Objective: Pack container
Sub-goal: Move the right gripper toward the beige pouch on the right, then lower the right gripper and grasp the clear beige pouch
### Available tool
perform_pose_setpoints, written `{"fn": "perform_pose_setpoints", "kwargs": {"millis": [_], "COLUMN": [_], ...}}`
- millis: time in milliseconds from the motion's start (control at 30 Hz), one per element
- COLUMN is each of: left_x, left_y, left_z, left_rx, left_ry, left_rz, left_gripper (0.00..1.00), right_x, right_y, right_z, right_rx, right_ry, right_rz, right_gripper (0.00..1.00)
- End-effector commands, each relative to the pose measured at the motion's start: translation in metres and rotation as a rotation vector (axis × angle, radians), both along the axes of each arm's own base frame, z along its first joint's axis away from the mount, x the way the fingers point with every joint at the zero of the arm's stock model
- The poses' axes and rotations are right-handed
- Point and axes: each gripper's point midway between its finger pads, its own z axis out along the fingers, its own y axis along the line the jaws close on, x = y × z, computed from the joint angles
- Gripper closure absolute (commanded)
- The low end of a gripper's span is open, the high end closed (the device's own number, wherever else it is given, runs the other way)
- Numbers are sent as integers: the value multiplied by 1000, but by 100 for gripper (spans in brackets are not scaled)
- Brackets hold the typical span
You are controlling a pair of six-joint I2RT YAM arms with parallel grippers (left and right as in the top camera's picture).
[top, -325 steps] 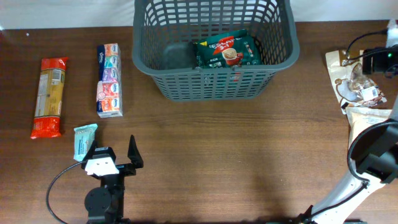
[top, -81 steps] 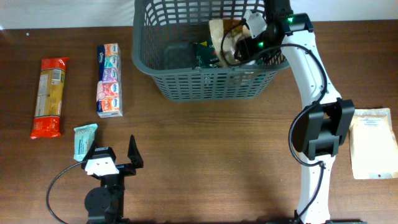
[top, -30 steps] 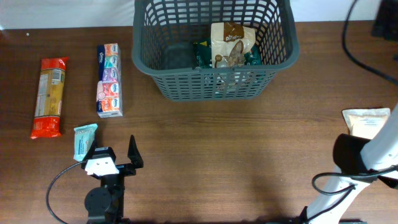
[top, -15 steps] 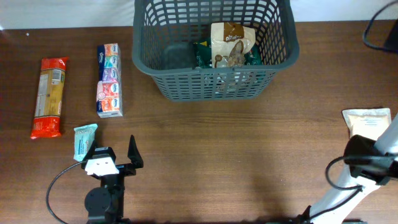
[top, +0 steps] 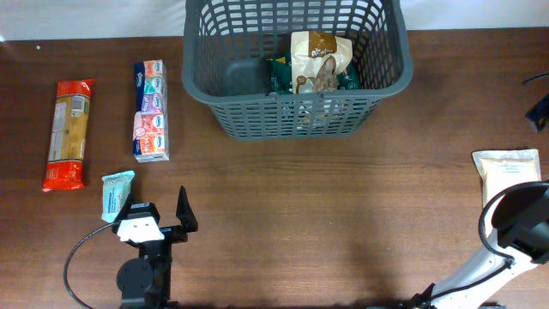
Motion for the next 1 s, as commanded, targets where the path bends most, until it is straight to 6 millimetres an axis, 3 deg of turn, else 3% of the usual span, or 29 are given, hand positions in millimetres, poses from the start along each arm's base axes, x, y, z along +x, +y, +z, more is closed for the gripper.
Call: {"fn": "perform_pose_setpoints", "kwargs": {"millis": [0,200,500,733,833,967], "left_x": [0,0,0,0,0,0], "left_y": [3,3,3,3,3,3], "left_z": [0,0,0,0,0,0], "left_rx": [-1,-1,-1,-1,-1,-1], "left_ry": [-5,-5,-5,-5,-5,-5], "left_rz": [14,14,14,14,14,14], "left_gripper": [1,1,1,1,1,1], "right_x": [1,4,-18,-42,-39,-21], "right_y": [6,4,-13,-18,-12,-1], "right_z": [-3,-4,-12,-50,-66,-89], "right_rx": [22,35,63,145,183,272], "right_ry": [-15,-42,-42,30,30,-28], "right_rz": [-13,-27,-147,-209,-188,-77], "right_gripper": [1,1,1,1,1,1]}}
